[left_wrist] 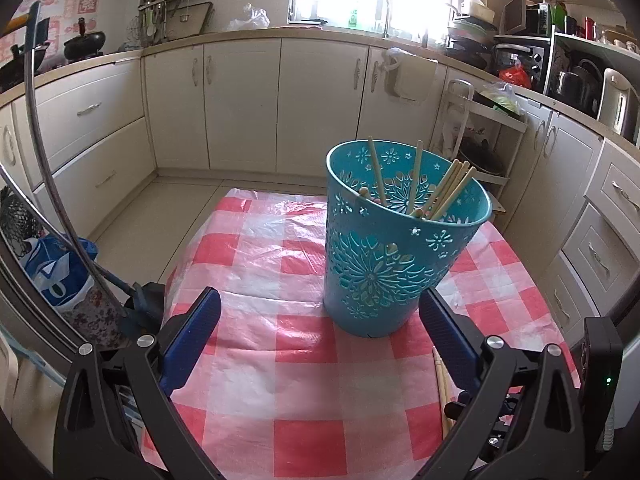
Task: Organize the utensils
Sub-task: 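Bring both open tools back toward the remaining chopsticks on the table, then close the left tool on one chopstick while the right tool grasps the other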
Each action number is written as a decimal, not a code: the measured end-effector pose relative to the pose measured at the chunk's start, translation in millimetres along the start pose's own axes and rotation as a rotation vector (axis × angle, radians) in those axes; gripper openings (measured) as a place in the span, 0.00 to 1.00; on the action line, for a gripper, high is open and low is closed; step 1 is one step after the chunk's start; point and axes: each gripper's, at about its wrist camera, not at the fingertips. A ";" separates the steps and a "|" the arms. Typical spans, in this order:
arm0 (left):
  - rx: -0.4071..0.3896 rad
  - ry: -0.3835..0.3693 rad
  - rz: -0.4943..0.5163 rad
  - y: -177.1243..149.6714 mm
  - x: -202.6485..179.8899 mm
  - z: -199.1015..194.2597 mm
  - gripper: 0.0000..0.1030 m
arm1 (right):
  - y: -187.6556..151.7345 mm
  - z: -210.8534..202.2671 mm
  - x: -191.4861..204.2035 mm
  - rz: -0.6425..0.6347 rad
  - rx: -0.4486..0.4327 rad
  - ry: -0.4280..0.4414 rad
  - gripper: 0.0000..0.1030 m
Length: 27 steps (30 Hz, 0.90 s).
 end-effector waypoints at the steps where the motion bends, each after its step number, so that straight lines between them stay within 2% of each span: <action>1: 0.002 -0.001 0.003 -0.6 -1.2 1.1 0.92 | -0.4 -0.6 4.8 -0.029 -0.008 -0.026 0.19; 7: 0.021 -0.007 0.017 -5.1 -6.2 5.6 0.92 | -3.2 -3.9 20.6 -0.183 -0.041 -0.177 0.19; 8: 0.023 -0.008 0.017 -5.8 -6.6 5.9 0.92 | -3.9 -1.3 17.8 -0.197 -0.029 -0.192 0.16; 13: 0.068 -0.036 0.034 -13.9 -18.3 17.3 0.92 | -5.9 -7.4 1.7 -0.210 -0.005 -0.160 0.12; 18: 0.187 -0.121 0.080 -34.9 -50.7 48.7 0.92 | -12.5 -14.3 -4.0 -0.264 0.027 -0.154 0.12; 27: 0.298 -0.114 0.144 -65.8 -86.3 94.4 0.92 | -20.5 -25.1 -34.2 -0.214 0.049 -0.135 0.12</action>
Point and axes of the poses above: each gripper's, at about its wrist camera, not at the fingertips, and z roughly the way its jaws point, x to its left, y to its top, and after that the axes turned 12 degrees about -y, right-handed
